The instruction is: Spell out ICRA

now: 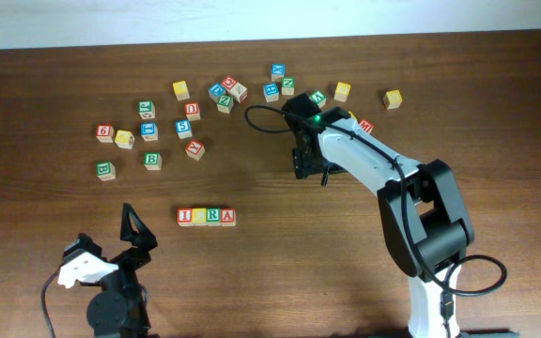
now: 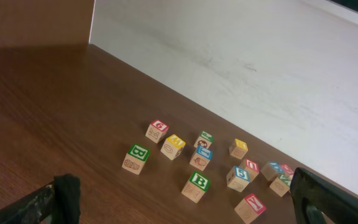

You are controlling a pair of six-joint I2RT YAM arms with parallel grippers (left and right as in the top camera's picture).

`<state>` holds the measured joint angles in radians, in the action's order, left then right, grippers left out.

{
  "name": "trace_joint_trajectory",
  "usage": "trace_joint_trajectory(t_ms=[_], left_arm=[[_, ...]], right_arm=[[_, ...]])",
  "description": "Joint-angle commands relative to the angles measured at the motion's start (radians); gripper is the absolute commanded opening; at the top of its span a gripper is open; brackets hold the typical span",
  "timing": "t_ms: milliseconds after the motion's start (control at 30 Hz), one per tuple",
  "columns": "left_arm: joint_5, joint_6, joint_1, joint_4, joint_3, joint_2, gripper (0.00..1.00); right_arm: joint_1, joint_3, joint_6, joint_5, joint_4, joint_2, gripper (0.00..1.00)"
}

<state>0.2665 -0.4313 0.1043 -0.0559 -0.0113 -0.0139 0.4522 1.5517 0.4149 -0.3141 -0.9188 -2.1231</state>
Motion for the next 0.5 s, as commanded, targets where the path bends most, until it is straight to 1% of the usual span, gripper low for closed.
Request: trace_joint_trajectory(t_ms=[0,367,433,467], left_arm=[[0.003,-0.002,0.002,-0.006,0.001,0.005,0.99],[0.011,0.000,0.002,-0.006,0.001,0.005,0.99],[0.010,0.045,0.002,-0.006,0.001,0.005,0.99],[0.011,0.102,0.002,-0.006,0.001,0.003,0.99]], right_arm=[[-0.003,-0.011,0.001,-0.012,0.000,0.033,0.98],[-0.003,-0.011,0.001,-0.012,0.000,0.033,0.98],[-0.003,-0.011,0.001,-0.012,0.000,0.033,0.98],[-0.003,-0.011,0.001,-0.012,0.000,0.033,0.98]])
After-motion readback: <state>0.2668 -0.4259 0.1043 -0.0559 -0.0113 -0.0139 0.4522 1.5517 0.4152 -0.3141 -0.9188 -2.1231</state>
